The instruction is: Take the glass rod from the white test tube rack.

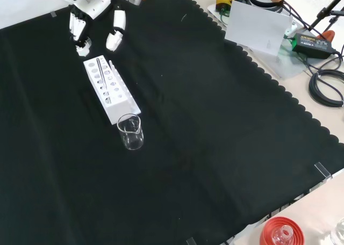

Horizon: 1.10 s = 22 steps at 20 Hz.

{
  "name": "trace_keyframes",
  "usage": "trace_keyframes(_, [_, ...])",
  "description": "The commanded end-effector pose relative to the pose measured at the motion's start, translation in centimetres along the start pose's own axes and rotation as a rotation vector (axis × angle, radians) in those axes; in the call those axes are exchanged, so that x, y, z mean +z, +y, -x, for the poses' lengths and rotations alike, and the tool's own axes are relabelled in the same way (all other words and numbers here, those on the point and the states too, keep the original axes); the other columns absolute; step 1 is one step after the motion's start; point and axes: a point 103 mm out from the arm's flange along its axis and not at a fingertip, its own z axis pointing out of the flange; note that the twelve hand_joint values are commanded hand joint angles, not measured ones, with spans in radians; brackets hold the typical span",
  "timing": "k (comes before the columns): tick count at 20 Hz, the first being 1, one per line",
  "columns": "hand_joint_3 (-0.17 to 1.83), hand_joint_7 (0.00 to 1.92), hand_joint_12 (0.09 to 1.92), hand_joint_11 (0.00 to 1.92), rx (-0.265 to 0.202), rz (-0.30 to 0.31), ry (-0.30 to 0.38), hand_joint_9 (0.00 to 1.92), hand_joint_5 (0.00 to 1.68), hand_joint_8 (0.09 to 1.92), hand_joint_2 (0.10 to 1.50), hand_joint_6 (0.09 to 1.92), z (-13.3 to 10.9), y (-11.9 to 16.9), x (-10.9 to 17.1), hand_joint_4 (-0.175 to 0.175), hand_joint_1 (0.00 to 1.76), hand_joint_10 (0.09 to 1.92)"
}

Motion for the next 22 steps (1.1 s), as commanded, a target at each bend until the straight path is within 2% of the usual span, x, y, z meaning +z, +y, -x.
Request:
trace_keyframes(1, [0.45,0.62,1.26,0.80,-0.021,-0.029,0.020,0.87,0.38,0.85,0.93,0.84,-0.4,0.4,0.8,-0.087,0.56,0.75])
trace_keyframes(11, [0.45,0.57,1.25,0.80,-0.048,-0.075,0.051,0.86,0.33,0.89,0.93,0.78,0.3,1.4,2.3,-0.101,0.47,0.75])
trace_keyframes(17, [0.45,0.53,1.24,0.82,-0.033,-0.119,0.074,0.86,0.33,0.90,0.93,0.74,1.3,1.9,3.4,-0.099,0.45,0.76])
trace_keyframes(22, [0.45,0.51,1.24,0.83,-0.028,-0.127,0.074,0.86,0.35,0.90,0.93,0.74,1.7,2.1,3.7,-0.096,0.46,0.76])
